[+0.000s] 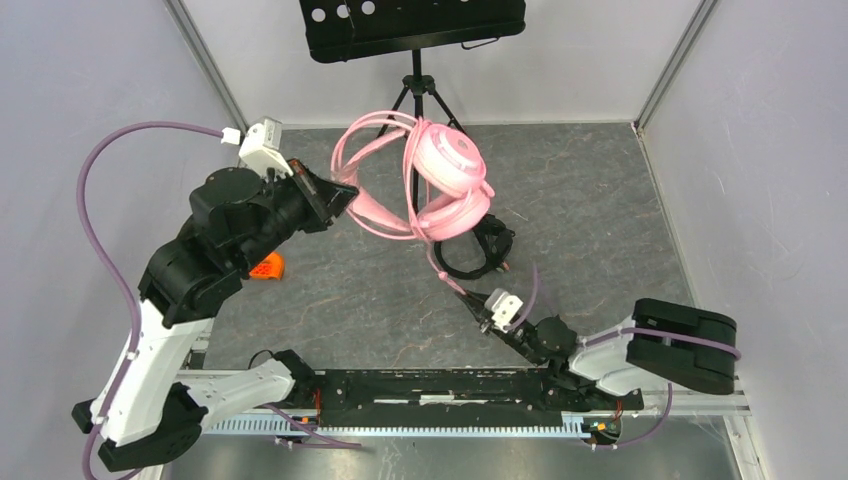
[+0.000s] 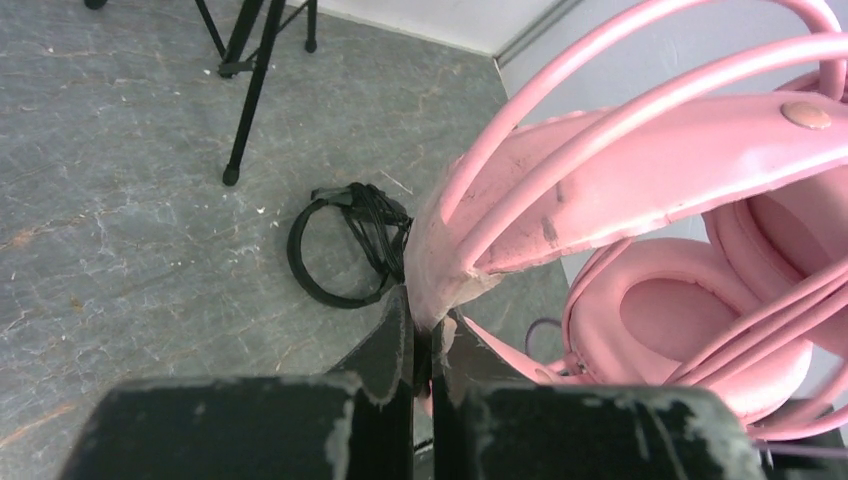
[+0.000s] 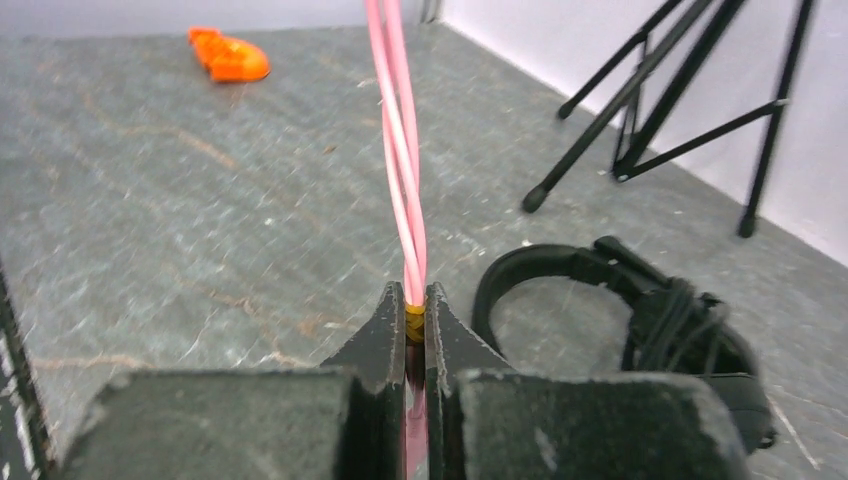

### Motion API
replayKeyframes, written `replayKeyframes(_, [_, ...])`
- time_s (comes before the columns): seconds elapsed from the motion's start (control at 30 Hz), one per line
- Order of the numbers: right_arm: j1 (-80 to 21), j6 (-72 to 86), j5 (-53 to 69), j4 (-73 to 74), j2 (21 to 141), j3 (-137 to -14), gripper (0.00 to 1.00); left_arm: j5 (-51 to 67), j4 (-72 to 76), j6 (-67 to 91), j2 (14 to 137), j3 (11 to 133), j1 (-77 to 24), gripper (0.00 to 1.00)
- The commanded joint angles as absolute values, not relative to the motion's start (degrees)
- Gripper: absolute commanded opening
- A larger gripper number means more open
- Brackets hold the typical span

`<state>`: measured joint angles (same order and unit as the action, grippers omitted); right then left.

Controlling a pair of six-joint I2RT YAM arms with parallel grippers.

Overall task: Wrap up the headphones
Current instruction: Wrap the headphones cable around the headphones.

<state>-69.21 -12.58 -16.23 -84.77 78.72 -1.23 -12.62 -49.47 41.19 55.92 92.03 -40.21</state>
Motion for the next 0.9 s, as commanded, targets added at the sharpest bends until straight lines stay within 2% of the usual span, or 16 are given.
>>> replayKeyframes(0.0, [-67.4,-14.2,-23.4,-109.5,73.2,12.2,0.00,-3.9,-49.4,35.7,53.0,96.7,-39.9,0.02])
replayKeyframes(0.17, [-62.3,-11.0,-24.2,-96.5,63.1,11.4,0.00,-0.3,-57.4,28.6,53.6,100.0,-39.9,0.02])
replayKeyframes(0.33, [-58.6,-11.2,-18.6,-78.0,56.0,5.8,0.00,-2.4,-58.8,28.2,53.0,100.1,-39.9,0.02])
replayKeyframes(0.67, [-59.3,-7.2,-5.6,-79.5,59.6,5.5,0.00,-17.8,-46.2,34.8,49.1,96.8,-39.9,0.02])
replayKeyframes(0.87, [-61.6,-8.1,-1.7,-77.4,64.3,1.7,0.00,-20.3,-36.9,39.7,47.6,92.3,-39.9,0.02])
